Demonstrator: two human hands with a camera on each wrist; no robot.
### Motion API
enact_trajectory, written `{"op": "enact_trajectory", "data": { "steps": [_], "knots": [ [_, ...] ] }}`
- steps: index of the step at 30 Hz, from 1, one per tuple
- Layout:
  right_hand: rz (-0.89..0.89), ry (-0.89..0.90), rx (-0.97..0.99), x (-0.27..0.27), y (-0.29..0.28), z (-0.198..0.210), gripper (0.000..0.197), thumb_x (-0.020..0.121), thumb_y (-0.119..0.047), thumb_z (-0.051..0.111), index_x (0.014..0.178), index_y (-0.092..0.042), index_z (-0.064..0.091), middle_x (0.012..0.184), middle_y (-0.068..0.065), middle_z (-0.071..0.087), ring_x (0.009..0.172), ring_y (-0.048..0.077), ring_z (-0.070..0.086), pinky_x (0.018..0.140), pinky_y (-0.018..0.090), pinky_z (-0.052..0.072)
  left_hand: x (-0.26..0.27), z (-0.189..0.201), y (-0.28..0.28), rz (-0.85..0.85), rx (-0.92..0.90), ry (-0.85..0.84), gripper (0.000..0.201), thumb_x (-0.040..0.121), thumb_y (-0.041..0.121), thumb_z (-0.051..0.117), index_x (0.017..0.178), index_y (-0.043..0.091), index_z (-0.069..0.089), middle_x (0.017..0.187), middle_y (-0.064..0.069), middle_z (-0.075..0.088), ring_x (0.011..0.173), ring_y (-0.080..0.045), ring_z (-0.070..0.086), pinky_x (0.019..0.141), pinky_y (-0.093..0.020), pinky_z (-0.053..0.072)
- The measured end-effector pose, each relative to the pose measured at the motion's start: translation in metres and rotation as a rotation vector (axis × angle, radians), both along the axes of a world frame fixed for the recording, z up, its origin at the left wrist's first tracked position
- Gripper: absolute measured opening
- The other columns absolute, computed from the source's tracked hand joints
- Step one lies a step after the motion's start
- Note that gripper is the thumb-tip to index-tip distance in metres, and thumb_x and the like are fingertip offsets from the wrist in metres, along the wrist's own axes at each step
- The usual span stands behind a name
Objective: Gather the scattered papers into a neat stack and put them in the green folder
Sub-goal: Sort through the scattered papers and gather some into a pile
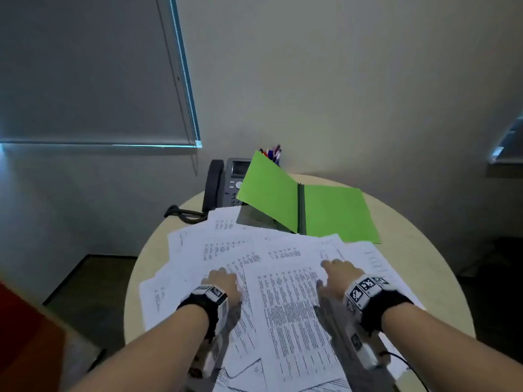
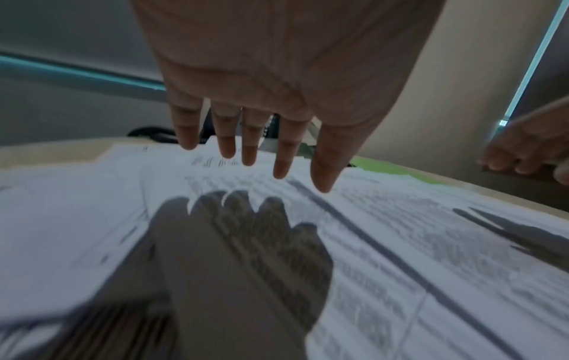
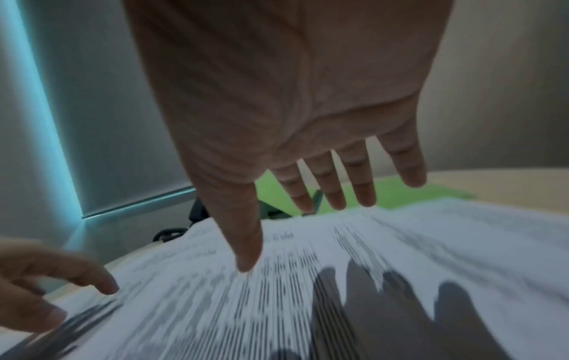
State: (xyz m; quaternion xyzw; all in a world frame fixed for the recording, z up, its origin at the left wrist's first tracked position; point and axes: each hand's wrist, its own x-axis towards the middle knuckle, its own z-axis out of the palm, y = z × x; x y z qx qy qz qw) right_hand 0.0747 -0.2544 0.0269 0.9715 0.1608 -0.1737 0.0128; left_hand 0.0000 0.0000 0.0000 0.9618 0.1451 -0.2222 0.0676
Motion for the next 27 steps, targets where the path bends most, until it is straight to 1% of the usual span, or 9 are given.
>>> {"op": "enact_trajectory", "data": {
  "steps": [4,8,11,14,17,19,22,24,27],
  "knots": [
    [-0.171,0.215,-0.033,-0.022,-0.013,-0.034,0.074,0.066,-0.059,0.067,0.121,-0.015,0.043,0.123,0.007,0.050,0.114,0.026,0.050,0.094,0.038,0.046,-0.021,-0.040,0.009,0.010,-0.042,0.069,0.067,0.083,0.051,0.052,0.141,0.023,0.032,0.149,-0.009,0.027,0.137,-0.031,0.028,0.108,-0.046,0.033],
    [-0.318,0.186,-0.012,-0.036,-0.019,-0.057,0.095,0.059,-0.062,0.074,0.131,-0.014,0.035,0.133,0.006,0.042,0.125,0.025,0.040,0.100,0.041,0.044,-0.034,-0.060,0.019,-0.033,-0.116,0.019,0.084,0.083,0.058,0.051,0.150,0.031,0.008,0.160,-0.005,0.000,0.148,-0.025,0.003,0.118,-0.047,0.016],
    [-0.387,0.166,0.016,-0.041,-0.020,-0.064,0.095,0.058,-0.064,0.074,0.130,-0.016,0.034,0.131,0.004,0.044,0.123,0.024,0.044,0.097,0.044,0.045,-0.038,-0.062,0.024,0.029,-0.128,-0.017,0.097,0.077,0.064,0.055,0.151,0.028,0.005,0.160,-0.006,-0.002,0.148,-0.024,0.000,0.119,-0.045,0.010],
    [-0.414,0.215,0.075,-0.044,-0.020,-0.062,0.078,0.061,-0.059,0.076,0.115,-0.021,0.035,0.111,-0.002,0.057,0.107,0.021,0.056,0.092,0.043,0.044,-0.040,-0.062,0.029,0.273,-0.138,-0.094,0.114,0.070,0.070,0.058,0.151,0.017,-0.002,0.159,-0.009,0.000,0.147,-0.026,0.004,0.119,-0.042,0.014],
    [-0.479,0.225,0.133,-0.042,-0.023,-0.068,0.087,0.066,-0.051,0.076,0.131,-0.022,0.025,0.102,-0.003,0.062,0.098,0.020,0.058,0.093,0.042,0.039,-0.037,-0.060,0.033,0.350,-0.140,-0.135,0.117,0.068,0.069,0.062,0.150,0.012,0.002,0.157,-0.009,0.011,0.143,-0.027,0.017,0.114,-0.038,0.025],
    [-0.524,0.217,0.207,-0.042,-0.028,-0.072,0.071,0.074,-0.044,0.074,0.126,-0.017,0.035,0.094,-0.002,0.061,0.090,0.021,0.058,0.089,0.038,0.044,-0.034,-0.061,0.035,0.391,-0.175,-0.169,0.118,0.067,0.064,0.068,0.150,0.010,0.003,0.153,-0.011,0.018,0.139,-0.028,0.024,0.110,-0.036,0.030],
    [-0.569,0.175,0.372,-0.043,-0.040,-0.077,0.022,0.081,-0.027,0.068,0.086,-0.009,0.056,0.074,0.002,0.061,0.070,0.021,0.061,0.064,0.029,0.047,-0.034,-0.066,0.036,0.504,-0.234,-0.209,0.122,0.064,0.059,0.073,0.149,0.009,0.002,0.150,-0.012,0.021,0.138,-0.028,0.025,0.110,-0.035,0.032],
    [-0.664,0.185,0.541,-0.045,-0.048,-0.076,0.015,0.082,-0.022,0.066,0.083,-0.008,0.062,0.064,0.005,0.062,0.057,0.022,0.057,0.052,0.025,0.042,-0.035,-0.068,0.035,0.540,-0.241,-0.211,0.120,0.064,0.059,0.073,0.149,0.008,0.004,0.150,-0.012,0.020,0.138,-0.028,0.024,0.112,-0.035,0.031],
    [-0.782,0.223,0.718,-0.042,-0.060,-0.070,0.014,0.089,-0.024,0.062,0.093,-0.012,0.066,0.077,0.007,0.068,0.067,0.022,0.059,0.056,0.025,0.039,-0.033,-0.066,0.034,0.527,-0.236,-0.195,0.107,0.067,0.057,0.071,0.147,0.012,0.017,0.146,-0.009,0.027,0.135,-0.027,0.029,0.108,-0.034,0.034]
  ]
}}
